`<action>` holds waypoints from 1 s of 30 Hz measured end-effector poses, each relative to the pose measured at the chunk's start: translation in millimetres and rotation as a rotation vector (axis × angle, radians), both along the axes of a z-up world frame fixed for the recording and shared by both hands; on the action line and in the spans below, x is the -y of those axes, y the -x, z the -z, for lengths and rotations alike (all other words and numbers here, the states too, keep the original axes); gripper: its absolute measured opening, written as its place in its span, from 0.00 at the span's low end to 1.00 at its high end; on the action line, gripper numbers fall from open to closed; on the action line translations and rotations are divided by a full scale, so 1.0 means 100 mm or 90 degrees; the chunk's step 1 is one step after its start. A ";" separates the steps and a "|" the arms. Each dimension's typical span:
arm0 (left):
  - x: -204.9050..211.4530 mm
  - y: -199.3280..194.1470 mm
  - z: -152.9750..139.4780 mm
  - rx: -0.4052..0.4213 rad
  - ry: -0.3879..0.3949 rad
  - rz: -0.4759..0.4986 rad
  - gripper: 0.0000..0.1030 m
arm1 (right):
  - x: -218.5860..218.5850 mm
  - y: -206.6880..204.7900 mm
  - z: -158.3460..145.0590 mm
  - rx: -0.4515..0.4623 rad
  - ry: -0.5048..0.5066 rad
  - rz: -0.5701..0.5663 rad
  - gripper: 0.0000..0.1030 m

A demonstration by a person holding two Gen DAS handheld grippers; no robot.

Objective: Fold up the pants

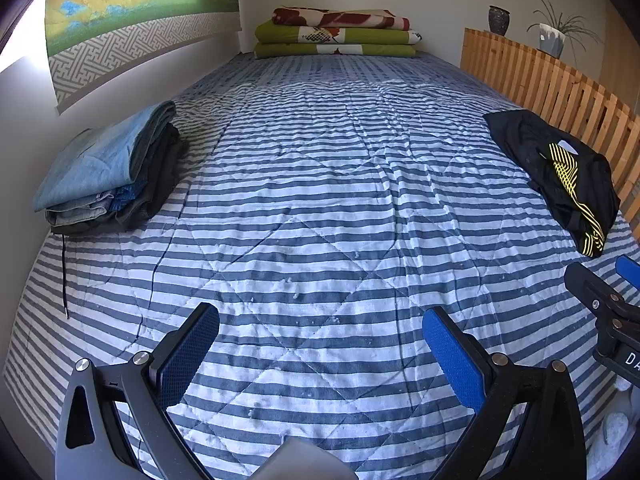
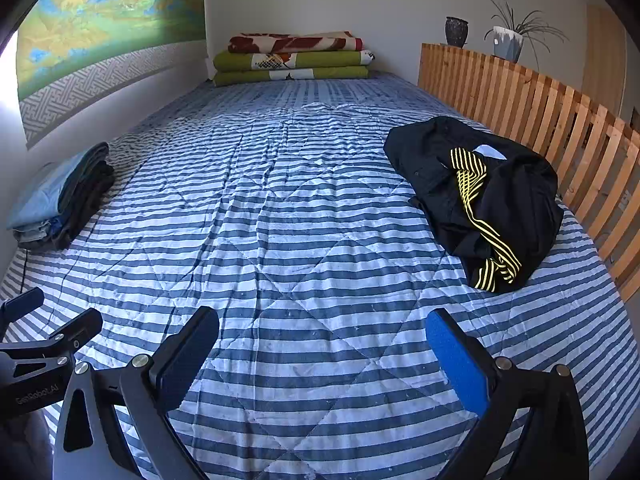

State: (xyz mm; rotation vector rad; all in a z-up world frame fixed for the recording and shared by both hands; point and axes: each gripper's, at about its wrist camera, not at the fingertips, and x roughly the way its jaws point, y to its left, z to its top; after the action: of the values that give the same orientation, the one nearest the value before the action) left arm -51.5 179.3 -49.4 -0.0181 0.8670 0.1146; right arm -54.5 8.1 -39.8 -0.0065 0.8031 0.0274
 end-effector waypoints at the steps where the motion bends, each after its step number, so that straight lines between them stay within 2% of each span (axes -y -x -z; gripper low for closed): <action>1: -0.01 0.00 0.00 0.000 0.000 -0.001 1.00 | 0.00 0.00 0.00 0.000 -0.001 0.000 0.99; 30: 0.02 0.00 0.04 -0.005 0.002 0.003 1.00 | -0.04 0.01 0.03 0.001 0.013 -0.015 0.99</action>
State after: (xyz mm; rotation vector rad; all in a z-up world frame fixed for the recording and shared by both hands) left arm -51.2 177.0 -53.4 -0.0181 0.8749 0.1097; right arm -55.0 12.5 -43.0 -0.0347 0.8019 0.0414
